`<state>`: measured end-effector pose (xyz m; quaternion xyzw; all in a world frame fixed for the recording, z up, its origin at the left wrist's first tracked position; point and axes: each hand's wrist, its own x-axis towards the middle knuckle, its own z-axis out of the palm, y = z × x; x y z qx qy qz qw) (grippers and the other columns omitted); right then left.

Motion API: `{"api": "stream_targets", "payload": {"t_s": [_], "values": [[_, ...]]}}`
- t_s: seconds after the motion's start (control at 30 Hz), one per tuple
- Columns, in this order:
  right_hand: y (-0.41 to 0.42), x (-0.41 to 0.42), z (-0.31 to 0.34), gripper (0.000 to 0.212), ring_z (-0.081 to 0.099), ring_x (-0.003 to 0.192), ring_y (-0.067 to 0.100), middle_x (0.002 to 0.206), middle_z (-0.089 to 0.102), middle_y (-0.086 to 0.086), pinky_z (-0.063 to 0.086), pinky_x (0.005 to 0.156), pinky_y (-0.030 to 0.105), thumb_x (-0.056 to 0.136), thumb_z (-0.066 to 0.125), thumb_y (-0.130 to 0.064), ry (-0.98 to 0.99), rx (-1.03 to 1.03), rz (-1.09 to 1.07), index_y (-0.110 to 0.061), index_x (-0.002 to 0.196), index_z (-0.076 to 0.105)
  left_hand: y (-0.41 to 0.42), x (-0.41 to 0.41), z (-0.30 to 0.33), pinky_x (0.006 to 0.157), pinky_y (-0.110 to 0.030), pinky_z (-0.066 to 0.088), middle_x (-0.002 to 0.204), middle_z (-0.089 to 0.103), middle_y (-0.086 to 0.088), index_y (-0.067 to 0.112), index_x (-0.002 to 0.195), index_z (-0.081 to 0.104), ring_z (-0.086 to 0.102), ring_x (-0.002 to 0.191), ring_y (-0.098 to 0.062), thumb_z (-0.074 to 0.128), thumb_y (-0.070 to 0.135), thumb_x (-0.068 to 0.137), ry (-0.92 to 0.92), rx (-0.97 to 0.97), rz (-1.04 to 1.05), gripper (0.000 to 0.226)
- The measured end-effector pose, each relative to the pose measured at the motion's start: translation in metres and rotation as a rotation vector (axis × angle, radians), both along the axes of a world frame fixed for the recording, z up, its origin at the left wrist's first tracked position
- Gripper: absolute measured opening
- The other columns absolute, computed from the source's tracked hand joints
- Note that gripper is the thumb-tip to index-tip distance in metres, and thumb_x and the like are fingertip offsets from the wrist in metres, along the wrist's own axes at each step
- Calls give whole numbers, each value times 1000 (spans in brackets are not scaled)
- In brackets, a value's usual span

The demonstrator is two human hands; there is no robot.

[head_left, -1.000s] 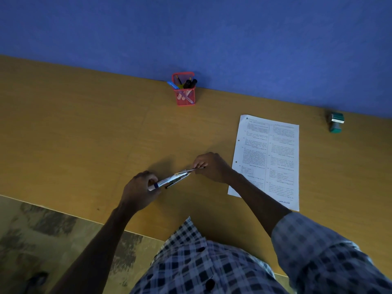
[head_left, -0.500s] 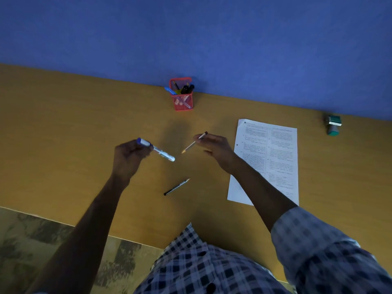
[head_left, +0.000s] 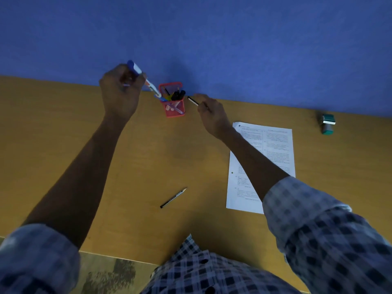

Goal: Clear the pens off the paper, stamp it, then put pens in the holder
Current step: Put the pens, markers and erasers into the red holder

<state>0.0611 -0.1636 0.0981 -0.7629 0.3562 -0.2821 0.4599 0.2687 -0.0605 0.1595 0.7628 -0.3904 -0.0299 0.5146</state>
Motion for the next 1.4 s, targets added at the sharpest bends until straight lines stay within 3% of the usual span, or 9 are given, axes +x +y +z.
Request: {"api": "stream_targets", "payload": {"t_s": [0.1,0.23,0.37,0.57,0.73,0.93,1.07,1.23,1.4], "values": [[-15,11,11,33,40,49,4,57,44,-7,31,50,20,93,50,-7,51,-64,32,1,125,47,-21,3,5,63,-11,43,65,59,12,22,79,61,56,61,11,67,32,83,-72,20,-64,12],[-40,36,22,15,68,77,21,84,70,7,51,69,34,89,59,-10,100,-131,-49,-1,101,63,-43,6,-10,65,-18,44,74,67,-2,7,82,67,59,63,-1,64,28,86,-191,114,-97,21],[-56,61,25,10,68,78,17,83,72,3,55,74,37,87,61,-8,82,-114,-79,-4,90,69,-58,8,-25,62,-24,39,78,72,-12,5,82,67,67,74,-21,62,27,86,-222,249,-53,23],[-63,89,12,22,66,90,27,95,72,14,52,78,37,96,54,-17,173,-123,-30,-3,98,71,-68,14,-39,71,-34,54,84,74,-12,7,87,68,69,83,-27,58,28,85,-216,378,-7,23],[-68,103,3,28,63,93,24,103,67,12,48,76,33,97,53,-25,332,-180,45,-6,102,72,-70,14,-50,61,-31,41,89,72,-16,7,91,70,67,83,-35,52,26,85,-257,439,-8,27],[-71,104,9,41,56,120,22,125,65,3,43,102,40,95,55,-35,458,-195,60,-17,132,55,-71,15,-59,76,-37,54,107,72,-9,11,109,69,68,96,-27,64,39,86,-227,523,-70,37],[-63,84,10,40,58,116,19,122,65,1,45,100,40,97,54,-36,378,-242,-1,-16,131,56,-61,11,-60,82,-38,53,117,68,-7,11,130,59,64,105,-24,67,41,83,-218,462,-44,56],[-39,54,-2,33,58,112,24,116,65,6,45,94,43,94,56,-26,273,-301,-78,-12,123,62,-36,-3,-70,74,-34,47,110,66,-9,11,129,55,63,98,-26,63,41,87,-222,369,7,52],[0,31,-21,31,59,105,33,107,65,12,48,86,43,89,55,-26,330,-374,-33,-10,114,64,0,-22,-88,71,-35,45,108,61,-8,12,127,54,60,95,-27,60,39,85,-215,367,40,50]]}}
